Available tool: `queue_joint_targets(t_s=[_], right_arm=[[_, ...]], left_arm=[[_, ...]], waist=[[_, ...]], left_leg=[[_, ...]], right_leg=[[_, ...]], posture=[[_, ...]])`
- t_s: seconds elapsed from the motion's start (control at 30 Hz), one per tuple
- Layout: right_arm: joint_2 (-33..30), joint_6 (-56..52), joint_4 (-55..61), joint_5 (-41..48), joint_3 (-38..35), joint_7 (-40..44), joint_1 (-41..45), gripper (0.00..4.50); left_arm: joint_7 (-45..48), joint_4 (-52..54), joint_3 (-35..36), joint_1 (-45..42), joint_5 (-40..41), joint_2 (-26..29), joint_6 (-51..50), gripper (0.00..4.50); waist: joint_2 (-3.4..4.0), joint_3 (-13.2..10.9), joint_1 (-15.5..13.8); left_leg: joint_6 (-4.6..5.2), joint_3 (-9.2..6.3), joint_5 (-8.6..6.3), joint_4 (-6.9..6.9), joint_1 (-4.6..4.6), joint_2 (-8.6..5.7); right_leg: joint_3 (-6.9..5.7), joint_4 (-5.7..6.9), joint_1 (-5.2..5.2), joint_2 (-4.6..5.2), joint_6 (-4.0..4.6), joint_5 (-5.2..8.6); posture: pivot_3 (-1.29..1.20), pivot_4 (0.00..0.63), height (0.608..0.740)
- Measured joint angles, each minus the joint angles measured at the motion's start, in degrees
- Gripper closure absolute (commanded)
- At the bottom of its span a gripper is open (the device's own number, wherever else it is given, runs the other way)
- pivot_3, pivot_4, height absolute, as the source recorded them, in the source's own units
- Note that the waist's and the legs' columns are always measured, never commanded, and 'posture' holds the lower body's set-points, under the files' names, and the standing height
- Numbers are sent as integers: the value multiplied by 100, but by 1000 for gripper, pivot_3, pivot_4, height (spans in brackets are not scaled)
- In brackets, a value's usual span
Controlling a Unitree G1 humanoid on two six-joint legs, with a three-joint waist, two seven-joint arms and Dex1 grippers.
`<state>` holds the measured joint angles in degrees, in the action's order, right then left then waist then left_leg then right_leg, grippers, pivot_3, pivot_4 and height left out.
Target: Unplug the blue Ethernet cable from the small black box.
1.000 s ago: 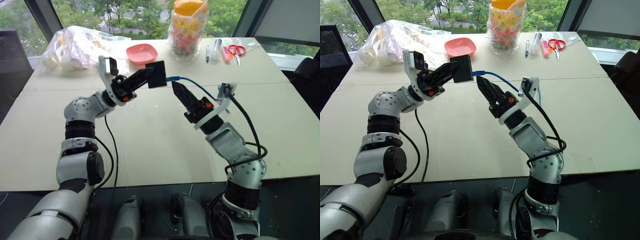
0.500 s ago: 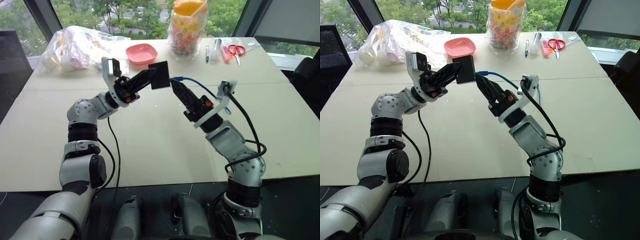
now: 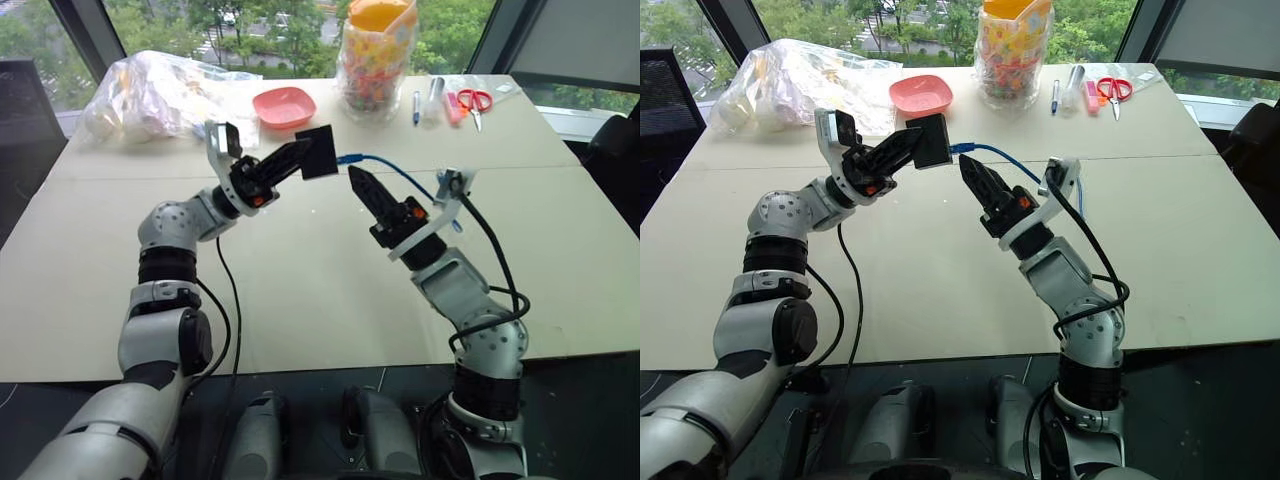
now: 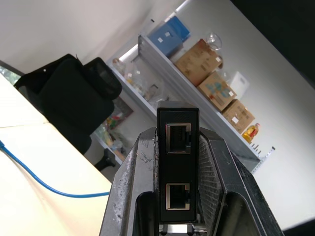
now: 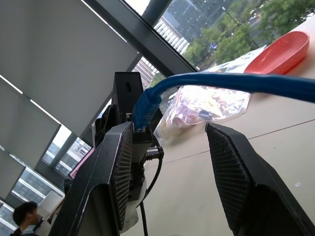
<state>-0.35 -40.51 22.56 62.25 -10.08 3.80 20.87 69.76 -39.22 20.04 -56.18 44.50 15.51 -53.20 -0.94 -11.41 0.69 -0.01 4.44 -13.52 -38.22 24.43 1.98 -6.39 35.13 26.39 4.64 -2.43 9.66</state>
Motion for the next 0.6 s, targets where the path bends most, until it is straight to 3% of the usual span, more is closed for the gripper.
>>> queue_joint_targets(t_s=[0.6], right_arm=[[-49, 211, 0, 11, 204, 127, 26, 2075]], left_arm=[[-1, 207, -113, 50, 13, -179, -123, 4030]], waist=[[0, 0, -1]], left_leg=[[0, 0, 0, 1, 1, 1]], right_leg=[[0, -3, 0, 0, 0, 0]], posture=[[0, 150, 740]])
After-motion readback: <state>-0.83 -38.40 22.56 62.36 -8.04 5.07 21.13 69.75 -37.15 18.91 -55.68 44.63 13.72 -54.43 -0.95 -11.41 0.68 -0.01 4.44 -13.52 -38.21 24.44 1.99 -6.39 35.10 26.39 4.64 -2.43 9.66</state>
